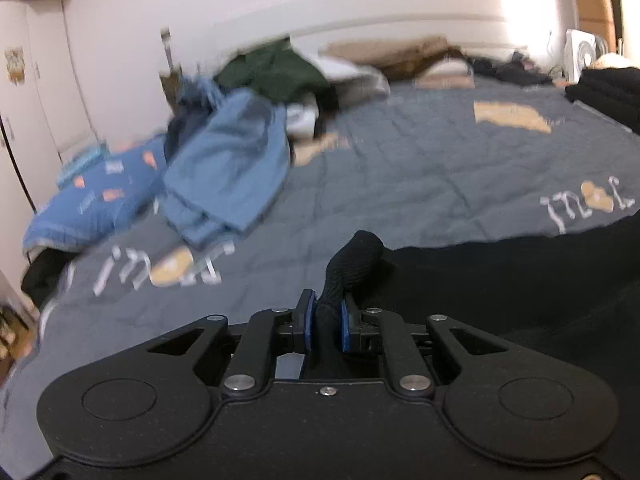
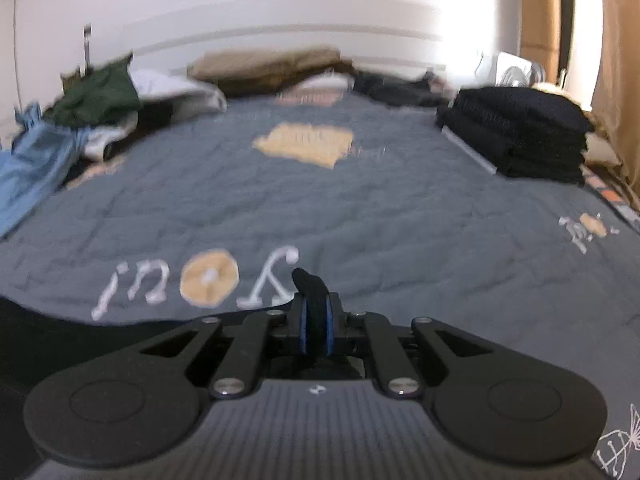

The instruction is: Fold clothes

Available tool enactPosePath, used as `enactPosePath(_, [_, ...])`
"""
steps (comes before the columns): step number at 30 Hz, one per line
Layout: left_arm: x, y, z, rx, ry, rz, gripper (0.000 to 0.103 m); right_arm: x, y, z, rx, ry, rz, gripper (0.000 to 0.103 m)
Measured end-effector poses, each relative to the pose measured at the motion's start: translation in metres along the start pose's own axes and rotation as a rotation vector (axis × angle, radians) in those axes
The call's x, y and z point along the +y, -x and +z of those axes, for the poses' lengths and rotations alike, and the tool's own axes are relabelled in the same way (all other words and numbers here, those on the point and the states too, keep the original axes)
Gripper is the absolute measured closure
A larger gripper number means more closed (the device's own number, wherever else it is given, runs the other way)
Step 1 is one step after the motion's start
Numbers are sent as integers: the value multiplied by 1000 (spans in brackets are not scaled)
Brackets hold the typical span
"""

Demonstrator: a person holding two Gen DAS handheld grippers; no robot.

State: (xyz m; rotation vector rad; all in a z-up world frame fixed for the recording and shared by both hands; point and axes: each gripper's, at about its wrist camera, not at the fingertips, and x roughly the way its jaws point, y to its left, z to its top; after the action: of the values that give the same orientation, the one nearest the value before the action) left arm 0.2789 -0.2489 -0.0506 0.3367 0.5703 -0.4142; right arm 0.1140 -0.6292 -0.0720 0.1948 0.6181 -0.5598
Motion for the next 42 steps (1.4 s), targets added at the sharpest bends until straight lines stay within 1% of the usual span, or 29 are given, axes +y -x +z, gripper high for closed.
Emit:
enactPosePath(1, [2,-2,0,26,11,-5,83,-1,-2,0,11,7,-5,92])
enactPosePath(2, [5,3,1,27,34,-12,77,-3,1,2,-1,9,-8,92])
enactPosePath(3, [9,14,1,-1,54,-19,73,-5,10,5,-33,2,-12,91])
enactPosePath(4, [14,25,1,-29,73,-26,61,-7,19,9,-65,-5,-15,88])
enactPosePath(5, [17,36,2,-57,76,-20,52,-9,29,13,-99,-14,-16,81])
enactPosePath(6, [19,50,2,-79,87,-23,51,-13,41,17,-129,-28,-7,70])
enactPosePath(7, [22,63,2,-101,98,-26,50,-16,53,22,-144,-40,7,67])
enactPosePath(8, [25,76,1,-124,109,-28,50,-19,64,25,-151,-48,23,65])
enactPosePath(10, [27,107,-4,-150,156,-72,50,-22,92,25,-151,-59,58,64])
enactPosePath(12, [24,135,-18,-156,213,-112,46,-27,123,16,-154,-82,90,62])
enactPosePath(14, [20,159,-36,-162,282,-162,41,-34,155,-1,-156,-111,126,61])
enactPosePath(16, [15,177,-62,-148,371,-216,40,-45,181,-23,-154,-165,145,59])
enactPosePath(19, [8,194,-97,-115,483,-278,40,-65,214,-64,-136,-296,180,57])
enactPosePath(21, [1,201,-111,-89,501,-295,40,-74,228,-88,-114,-383,202,57])
enactPosePath(22, [-4,205,-116,-80,495,-293,40,-77,232,-97,-96,-429,205,57])
enactPosePath(24, [-8,212,-126,-69,497,-306,40,-78,239,-111,-49,-489,255,57])
enactPosePath(25, [-8,212,-132,-59,511,-312,39,-77,242,-117,-35,-511,282,57])
enactPosePath(26, [-7,213,-138,-49,525,-319,38,-75,246,-123,-36,-513,290,57])
enactPosePath(27, [-7,213,-145,-39,539,-326,38,-75,251,-129,-41,-503,282,57])
enactPosePath(29, [-9,213,-151,-12,535,-311,38,-75,259,-139,-48,-487,262,56])
enactPosePath(31, [-10,213,-148,-25,543,-328,38,-86,260,-148,-27,-510,227,56])
enactPosePath(33, [-11,212,-145,-38,550,-346,36,-103,257,-153,-3,-548,209,56])
enactPosePath(35, [-13,209,-146,-28,562,-352,34,-121,256,-160,6,-617,185,56])
enactPosePath(36, [-14,207,-146,-24,568,-355,34,-131,254,-165,10,-666,190,56])
enactPosePath(39, [-17,202,-147,-9,585,-363,34,-154,246,-183,49,-839,266,56])
enactPosePath(42, [-27,202,-146,-16,560,-364,34,-162,231,-200,107,-1037,404,56])
